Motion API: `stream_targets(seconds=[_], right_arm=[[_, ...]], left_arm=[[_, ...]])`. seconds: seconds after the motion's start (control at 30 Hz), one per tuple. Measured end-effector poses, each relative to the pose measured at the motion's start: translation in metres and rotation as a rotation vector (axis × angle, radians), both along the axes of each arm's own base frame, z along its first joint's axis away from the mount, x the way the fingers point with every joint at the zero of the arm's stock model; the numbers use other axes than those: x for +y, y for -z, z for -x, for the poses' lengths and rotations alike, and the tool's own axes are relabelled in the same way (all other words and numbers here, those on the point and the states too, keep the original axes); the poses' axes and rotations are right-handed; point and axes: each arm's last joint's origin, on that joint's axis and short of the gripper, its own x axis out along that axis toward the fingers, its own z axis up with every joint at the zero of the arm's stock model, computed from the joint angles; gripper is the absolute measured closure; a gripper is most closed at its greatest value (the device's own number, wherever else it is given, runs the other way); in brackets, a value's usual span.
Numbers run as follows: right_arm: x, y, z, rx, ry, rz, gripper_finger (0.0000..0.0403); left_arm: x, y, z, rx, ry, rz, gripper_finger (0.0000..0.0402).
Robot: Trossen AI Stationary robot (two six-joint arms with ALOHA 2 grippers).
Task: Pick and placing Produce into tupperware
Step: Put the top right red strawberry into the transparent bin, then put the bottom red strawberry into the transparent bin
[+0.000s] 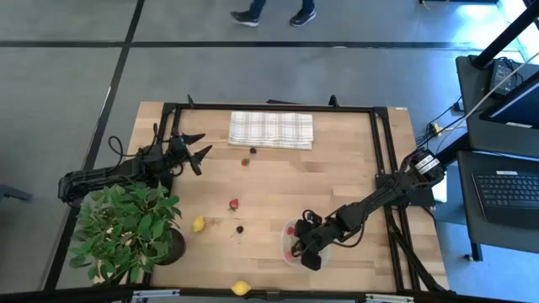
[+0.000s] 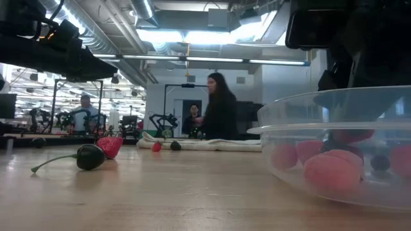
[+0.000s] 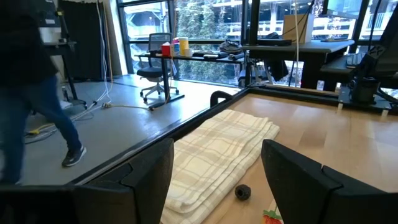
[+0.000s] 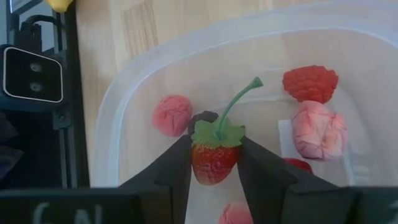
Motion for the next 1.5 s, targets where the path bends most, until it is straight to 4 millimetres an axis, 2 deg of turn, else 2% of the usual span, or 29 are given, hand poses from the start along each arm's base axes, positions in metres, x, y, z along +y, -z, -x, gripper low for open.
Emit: stream_targets(seconds=[0.7, 1.07, 1.33, 1.5], right_arm=[[-0.001, 0.001, 0.001, 0.025, 0.025, -0.014, 0.0272], [-0.001, 0.001, 0.001, 0.039, 0.031, -0.026, 0.0222], [-0.008, -0.004, -0.001, 0.117, 0.013, -0.158, 0.0220], [-0.018, -0.010, 0.003, 0.155, 0.017, -0.129, 0.0220]], left_arm=[[0.000, 0.000, 0.000, 0.000, 0.000, -0.001, 0.0164], [0.000, 0.000, 0.000, 0.000, 0.000, -0.001, 0.0164], [0.000, 0.000, 0.000, 0.001, 0.000, -0.001, 0.0164], [0.000, 0.000, 0.000, 0.000, 0.000, -0.001, 0.0164]])
